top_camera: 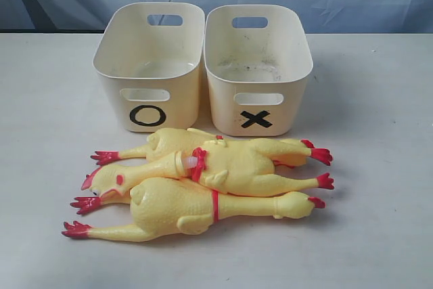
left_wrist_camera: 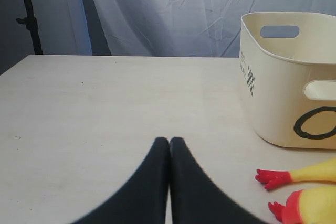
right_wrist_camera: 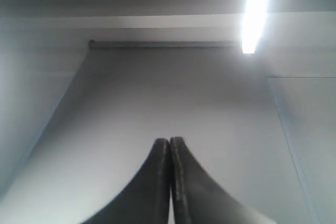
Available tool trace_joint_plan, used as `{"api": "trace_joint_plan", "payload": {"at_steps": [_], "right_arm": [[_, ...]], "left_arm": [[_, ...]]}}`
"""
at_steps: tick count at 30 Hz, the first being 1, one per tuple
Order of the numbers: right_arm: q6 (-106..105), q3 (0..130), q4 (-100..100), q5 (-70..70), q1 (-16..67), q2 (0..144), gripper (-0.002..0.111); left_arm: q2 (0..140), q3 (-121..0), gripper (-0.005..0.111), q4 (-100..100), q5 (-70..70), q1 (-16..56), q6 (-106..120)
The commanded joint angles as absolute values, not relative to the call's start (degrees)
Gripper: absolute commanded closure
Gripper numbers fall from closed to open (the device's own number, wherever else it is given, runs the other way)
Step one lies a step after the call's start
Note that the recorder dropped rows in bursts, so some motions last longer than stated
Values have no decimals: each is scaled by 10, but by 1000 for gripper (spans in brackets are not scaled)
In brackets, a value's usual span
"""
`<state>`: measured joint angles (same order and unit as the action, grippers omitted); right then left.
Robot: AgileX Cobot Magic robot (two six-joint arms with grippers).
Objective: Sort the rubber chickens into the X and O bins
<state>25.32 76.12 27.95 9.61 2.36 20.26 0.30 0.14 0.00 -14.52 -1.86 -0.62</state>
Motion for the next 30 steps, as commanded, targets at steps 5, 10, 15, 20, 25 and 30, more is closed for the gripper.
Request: {"api": "trace_joint_plan", "payload": {"at_steps": [5, 10, 15, 20, 25, 30], "right_arm": [[255, 890, 245, -148, 41, 392, 109], [238, 890, 97, -334, 41, 506, 109], [42, 890, -159, -574, 41, 606, 109], [-253, 887, -433, -700, 51, 723, 109], [-330, 853, -451, -700, 138, 790, 109], [-408, 829, -400, -700, 222, 849, 94]], "left_arm": [[0, 0, 107, 0, -138, -17, -9], [0, 0, 107, 0, -138, -17, -9], [0, 0, 107, 0, -138, -17, -9], [0, 0, 107, 0, -138, -17, -9], [0, 0, 107, 0, -138, -17, -9], [0, 0, 107, 0, -138, -17, -9]]}}
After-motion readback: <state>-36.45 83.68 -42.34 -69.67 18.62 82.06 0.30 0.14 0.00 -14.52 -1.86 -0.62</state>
